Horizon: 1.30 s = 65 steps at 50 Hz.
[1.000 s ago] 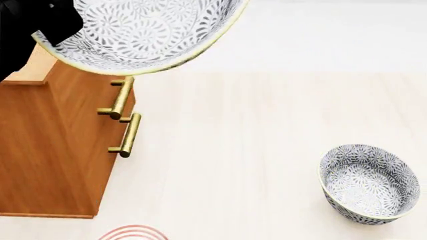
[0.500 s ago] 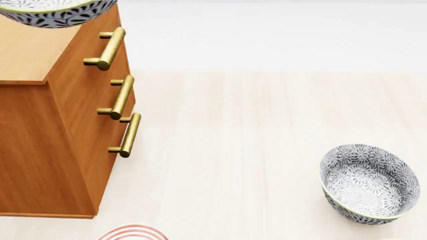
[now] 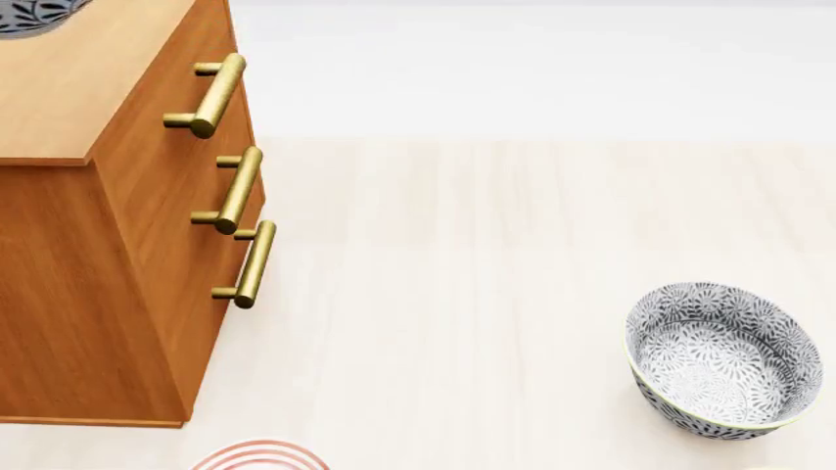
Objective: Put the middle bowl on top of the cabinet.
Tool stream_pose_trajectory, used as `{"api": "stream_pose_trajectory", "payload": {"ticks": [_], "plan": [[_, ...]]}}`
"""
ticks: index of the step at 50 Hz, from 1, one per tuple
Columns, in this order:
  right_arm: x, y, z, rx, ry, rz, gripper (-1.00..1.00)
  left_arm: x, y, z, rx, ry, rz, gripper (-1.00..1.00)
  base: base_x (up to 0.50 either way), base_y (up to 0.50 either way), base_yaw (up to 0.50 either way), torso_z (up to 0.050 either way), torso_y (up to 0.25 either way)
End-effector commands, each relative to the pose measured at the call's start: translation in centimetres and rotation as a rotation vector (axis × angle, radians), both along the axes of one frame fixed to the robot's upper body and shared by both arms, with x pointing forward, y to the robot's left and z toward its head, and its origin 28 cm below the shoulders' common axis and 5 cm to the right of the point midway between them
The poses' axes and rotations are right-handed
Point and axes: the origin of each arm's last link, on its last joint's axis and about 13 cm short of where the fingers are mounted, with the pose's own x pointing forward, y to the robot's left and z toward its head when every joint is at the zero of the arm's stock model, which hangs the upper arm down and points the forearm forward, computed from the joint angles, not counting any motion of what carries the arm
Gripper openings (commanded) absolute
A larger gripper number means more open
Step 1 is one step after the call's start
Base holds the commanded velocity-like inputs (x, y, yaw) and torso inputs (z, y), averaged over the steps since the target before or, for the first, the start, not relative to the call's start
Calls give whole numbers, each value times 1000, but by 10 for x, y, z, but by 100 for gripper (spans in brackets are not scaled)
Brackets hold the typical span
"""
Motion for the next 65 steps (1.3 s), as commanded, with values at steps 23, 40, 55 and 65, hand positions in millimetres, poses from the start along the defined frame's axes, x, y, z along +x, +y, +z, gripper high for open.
{"api": "stream_pose_trajectory", "payload": {"ticks": [23, 40, 55, 65], "plan": [[-4, 1, 4, -3, -17, -4, 100, 43, 25, -26, -127, 59, 101, -100, 0, 0, 0, 0, 0], [-4, 1, 2, -3, -19, -5, 100, 55, 35, -49, -152, 110, 132, -100, 0, 0, 0, 0, 1], [-4, 5, 5, -3, -24, -7, 100, 61, 37, -60, -119, 130, 130, -100, 0, 0, 0, 0, 0], [-7, 7, 8, -5, -27, -6, 100, 58, 40, -61, -120, 138, 143, -100, 1, 0, 0, 0, 0]]}}
